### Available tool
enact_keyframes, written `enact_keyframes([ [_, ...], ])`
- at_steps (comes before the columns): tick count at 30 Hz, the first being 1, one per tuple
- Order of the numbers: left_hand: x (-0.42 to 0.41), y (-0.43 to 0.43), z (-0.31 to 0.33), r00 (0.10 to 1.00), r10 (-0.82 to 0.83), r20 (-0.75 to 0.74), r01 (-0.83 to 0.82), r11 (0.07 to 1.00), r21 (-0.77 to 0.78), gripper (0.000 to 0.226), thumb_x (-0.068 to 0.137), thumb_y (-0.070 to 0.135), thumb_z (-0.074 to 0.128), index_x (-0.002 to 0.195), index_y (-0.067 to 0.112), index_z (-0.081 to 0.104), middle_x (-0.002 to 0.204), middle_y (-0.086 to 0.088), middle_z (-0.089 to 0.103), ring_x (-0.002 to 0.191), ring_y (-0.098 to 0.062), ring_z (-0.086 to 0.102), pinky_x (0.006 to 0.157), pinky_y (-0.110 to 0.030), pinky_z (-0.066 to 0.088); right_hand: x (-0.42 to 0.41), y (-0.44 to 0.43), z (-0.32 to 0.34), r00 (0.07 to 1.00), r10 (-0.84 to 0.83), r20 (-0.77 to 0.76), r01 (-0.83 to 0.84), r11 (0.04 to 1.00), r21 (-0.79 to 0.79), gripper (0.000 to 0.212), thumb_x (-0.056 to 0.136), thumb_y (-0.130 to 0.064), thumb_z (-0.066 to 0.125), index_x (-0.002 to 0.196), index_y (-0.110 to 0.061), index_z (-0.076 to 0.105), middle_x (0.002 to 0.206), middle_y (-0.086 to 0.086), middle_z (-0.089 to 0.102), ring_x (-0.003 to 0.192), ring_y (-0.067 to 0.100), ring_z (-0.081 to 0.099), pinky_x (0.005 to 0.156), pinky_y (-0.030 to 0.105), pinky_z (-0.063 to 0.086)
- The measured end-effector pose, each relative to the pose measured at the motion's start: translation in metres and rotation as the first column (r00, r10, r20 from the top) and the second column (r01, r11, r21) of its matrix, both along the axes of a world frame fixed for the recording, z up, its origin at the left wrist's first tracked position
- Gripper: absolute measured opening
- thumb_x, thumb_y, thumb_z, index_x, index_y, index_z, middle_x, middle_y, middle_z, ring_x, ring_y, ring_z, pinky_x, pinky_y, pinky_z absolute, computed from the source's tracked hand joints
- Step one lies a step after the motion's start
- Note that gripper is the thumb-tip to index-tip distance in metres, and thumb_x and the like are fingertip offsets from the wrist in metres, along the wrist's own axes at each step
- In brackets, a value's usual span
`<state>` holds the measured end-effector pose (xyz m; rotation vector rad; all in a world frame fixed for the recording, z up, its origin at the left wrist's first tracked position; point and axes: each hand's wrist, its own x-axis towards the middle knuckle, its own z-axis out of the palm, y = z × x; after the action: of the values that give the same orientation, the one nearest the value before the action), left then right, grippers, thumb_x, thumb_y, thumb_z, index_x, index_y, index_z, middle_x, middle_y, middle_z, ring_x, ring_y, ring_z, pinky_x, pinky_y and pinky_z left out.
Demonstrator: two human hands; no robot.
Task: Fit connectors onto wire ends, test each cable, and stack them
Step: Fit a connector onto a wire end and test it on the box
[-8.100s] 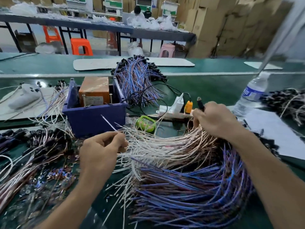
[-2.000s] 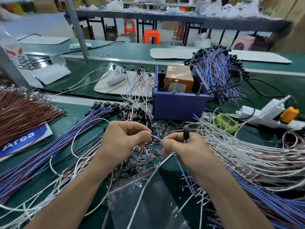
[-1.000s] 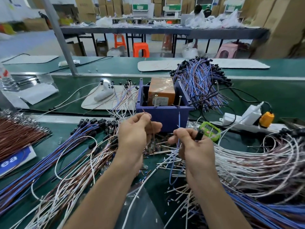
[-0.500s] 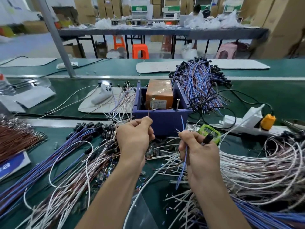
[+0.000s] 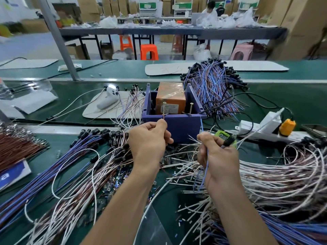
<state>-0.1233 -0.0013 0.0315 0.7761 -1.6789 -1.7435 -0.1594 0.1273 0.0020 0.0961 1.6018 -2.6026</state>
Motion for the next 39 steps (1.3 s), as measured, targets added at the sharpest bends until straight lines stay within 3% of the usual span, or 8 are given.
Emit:
enact_keyframes([
  [4, 0.001, -0.002, -0.001, 1.000, -0.007, 0.002, 0.007, 1.000, -0.010, 0.043, 0.092, 0.022, 0.070, 0.049, 0.029, 0.071, 0.050, -0.002, 0.066, 0.045, -0.016, 0.065, 0.049, -0.029, 0.051, -0.003, 0.002, -0.001, 0.999, -0.023, 0.026, 0.023, 1.000, 0.012, 0.020, 0.093, -0.006, 0.070, 0.073, -0.007, 0.065, 0.047, -0.001, 0.049, 0.038, 0.008, 0.040, 0.039, 0.018, 0.035],
  [10, -0.002, -0.007, -0.002, 1.000, -0.011, -0.020, 0.011, 1.000, 0.029, 0.048, 0.091, 0.015, 0.071, 0.043, 0.016, 0.066, 0.049, -0.004, 0.064, 0.043, -0.017, 0.064, 0.044, -0.023, 0.048, -0.004, 0.002, 0.001, 0.999, -0.033, 0.035, 0.032, 0.999, 0.019, 0.022, 0.093, -0.006, 0.070, 0.073, -0.007, 0.062, 0.047, -0.001, 0.048, 0.038, 0.009, 0.040, 0.039, 0.018, 0.036],
  [16, -0.003, -0.005, 0.000, 0.999, -0.042, -0.026, 0.042, 0.999, -0.003, 0.043, 0.090, 0.017, 0.070, 0.048, 0.022, 0.070, 0.050, -0.003, 0.065, 0.044, -0.017, 0.064, 0.046, -0.026, 0.050, -0.008, -0.008, 0.005, 0.996, -0.086, -0.004, 0.086, 0.991, 0.107, 0.037, 0.092, -0.006, 0.070, 0.057, -0.015, 0.060, 0.045, -0.002, 0.049, 0.038, 0.010, 0.039, 0.039, 0.021, 0.034],
  [27, -0.005, -0.007, -0.002, 0.998, -0.044, -0.049, 0.042, 0.998, -0.049, 0.038, 0.087, 0.016, 0.070, 0.050, 0.023, 0.071, 0.049, -0.004, 0.065, 0.043, -0.017, 0.061, 0.055, -0.034, 0.053, -0.018, -0.026, 0.006, 0.987, -0.154, -0.033, 0.158, 0.967, 0.202, 0.031, 0.087, -0.009, 0.073, 0.061, -0.014, 0.057, 0.045, -0.001, 0.052, 0.040, 0.013, 0.041, 0.049, 0.030, 0.035],
  [34, -0.007, -0.008, -0.007, 0.997, -0.051, -0.066, 0.048, 0.998, -0.052, 0.035, 0.085, 0.016, 0.069, 0.050, 0.018, 0.070, 0.048, -0.004, 0.063, 0.041, -0.017, 0.059, 0.048, -0.026, 0.049, -0.018, -0.028, 0.011, 0.991, -0.118, -0.071, 0.133, 0.949, 0.285, 0.036, 0.082, -0.015, 0.075, 0.048, -0.020, 0.064, 0.048, 0.000, 0.060, 0.042, 0.012, 0.048, 0.054, 0.033, 0.041],
  [39, -0.005, -0.009, -0.010, 0.996, -0.037, -0.085, 0.035, 0.999, -0.030, 0.038, 0.086, 0.015, 0.070, 0.048, 0.018, 0.068, 0.047, -0.003, 0.062, 0.041, -0.017, 0.057, 0.047, -0.027, 0.048, -0.014, -0.022, 0.013, 0.991, -0.133, -0.030, 0.136, 0.962, 0.235, 0.026, 0.087, -0.008, 0.073, 0.064, -0.011, 0.061, 0.045, -0.001, 0.055, 0.041, 0.012, 0.045, 0.056, 0.033, 0.039],
])
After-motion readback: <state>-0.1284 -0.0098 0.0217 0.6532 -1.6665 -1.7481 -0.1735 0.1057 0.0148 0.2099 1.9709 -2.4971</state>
